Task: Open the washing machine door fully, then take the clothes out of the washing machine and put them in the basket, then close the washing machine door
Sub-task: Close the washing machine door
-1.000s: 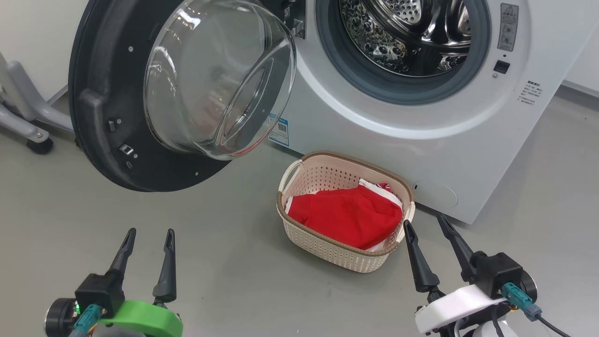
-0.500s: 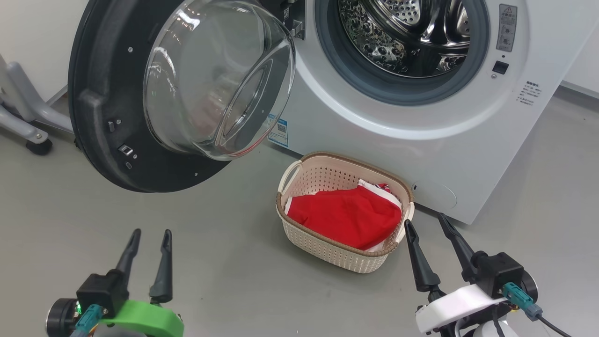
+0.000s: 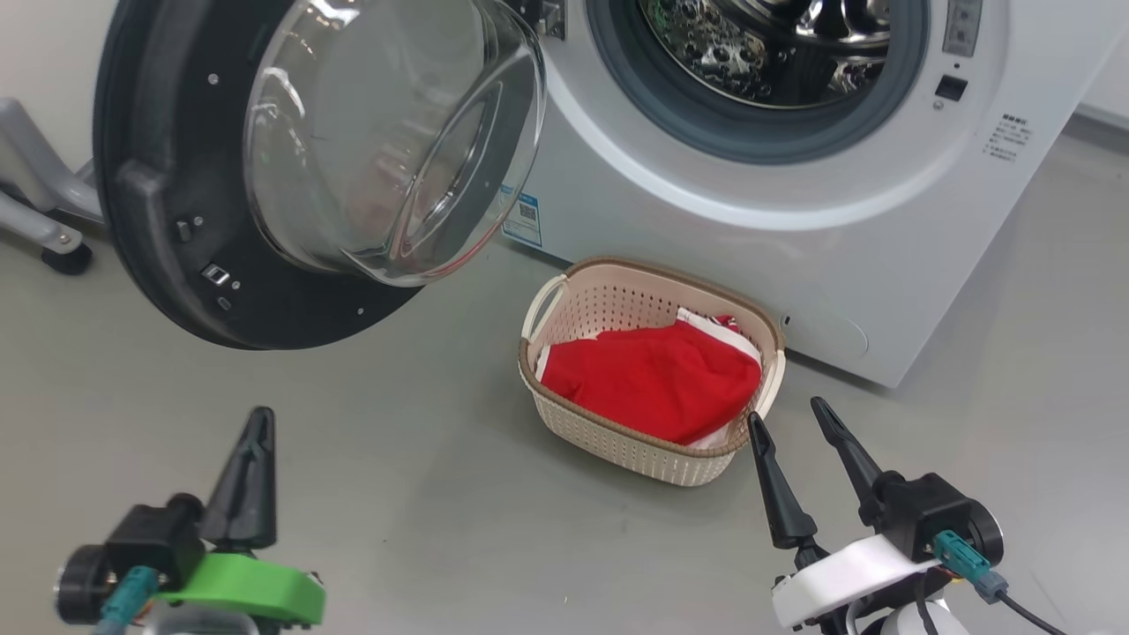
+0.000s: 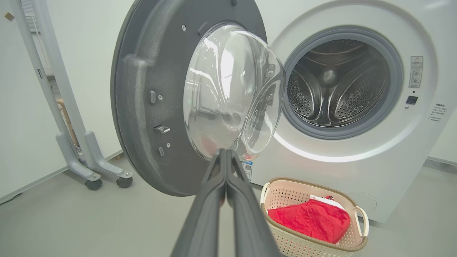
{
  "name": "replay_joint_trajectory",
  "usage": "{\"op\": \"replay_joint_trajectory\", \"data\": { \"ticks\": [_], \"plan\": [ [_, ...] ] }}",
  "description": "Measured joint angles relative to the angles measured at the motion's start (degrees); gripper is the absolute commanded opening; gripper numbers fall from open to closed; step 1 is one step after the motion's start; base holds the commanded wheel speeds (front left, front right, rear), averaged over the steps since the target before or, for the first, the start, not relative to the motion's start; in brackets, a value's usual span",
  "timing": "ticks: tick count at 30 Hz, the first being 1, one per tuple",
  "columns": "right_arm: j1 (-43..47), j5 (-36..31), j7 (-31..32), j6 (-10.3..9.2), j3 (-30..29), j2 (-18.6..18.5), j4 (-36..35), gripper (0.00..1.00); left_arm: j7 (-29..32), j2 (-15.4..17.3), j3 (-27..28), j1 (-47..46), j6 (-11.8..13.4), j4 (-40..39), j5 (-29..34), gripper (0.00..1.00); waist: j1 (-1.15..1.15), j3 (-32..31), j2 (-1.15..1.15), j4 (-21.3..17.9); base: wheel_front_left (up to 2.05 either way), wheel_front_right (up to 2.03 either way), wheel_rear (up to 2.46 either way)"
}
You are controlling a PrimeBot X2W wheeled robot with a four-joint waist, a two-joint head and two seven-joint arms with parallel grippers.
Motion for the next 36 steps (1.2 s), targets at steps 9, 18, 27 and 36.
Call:
{"op": "replay_joint_trajectory", "data": {
  "ticks": [9,18,27,36],
  "plan": [
    [-2.7,-2.4,1.8,-0.02,0.8,-1.1,-1.3,1.0,-0.5,6.9,6.7,-6.9,-1.1,-5.7,-1.1,0.0,0.0,4.7,0.0,-2.0,0.0,0.0,0.0],
    [-5.7,-3.3,2.3,0.0,1.4,-1.7,-1.8,1.0,1.9,16.4,19.0,-16.3,-1.5,-5.5,-6.0,0.0,0.0,9.1,0.0,-5.3,0.0,0.0,0.0],
    [-7.0,-3.4,2.3,0.07,2.0,-1.7,-1.3,1.0,10.9,20.6,31.3,-26.3,-0.7,7.0,-20.3,0.0,0.0,11.3,0.0,-9.4,0.0,0.0,0.0],
    [-7.6,-3.4,2.3,0.33,2.8,-1.5,0.0,1.0,21.3,20.9,41.1,-33.9,5.5,22.7,-33.3,0.0,0.0,11.5,0.0,-12.8,0.0,0.0,0.0]
  ]
}}
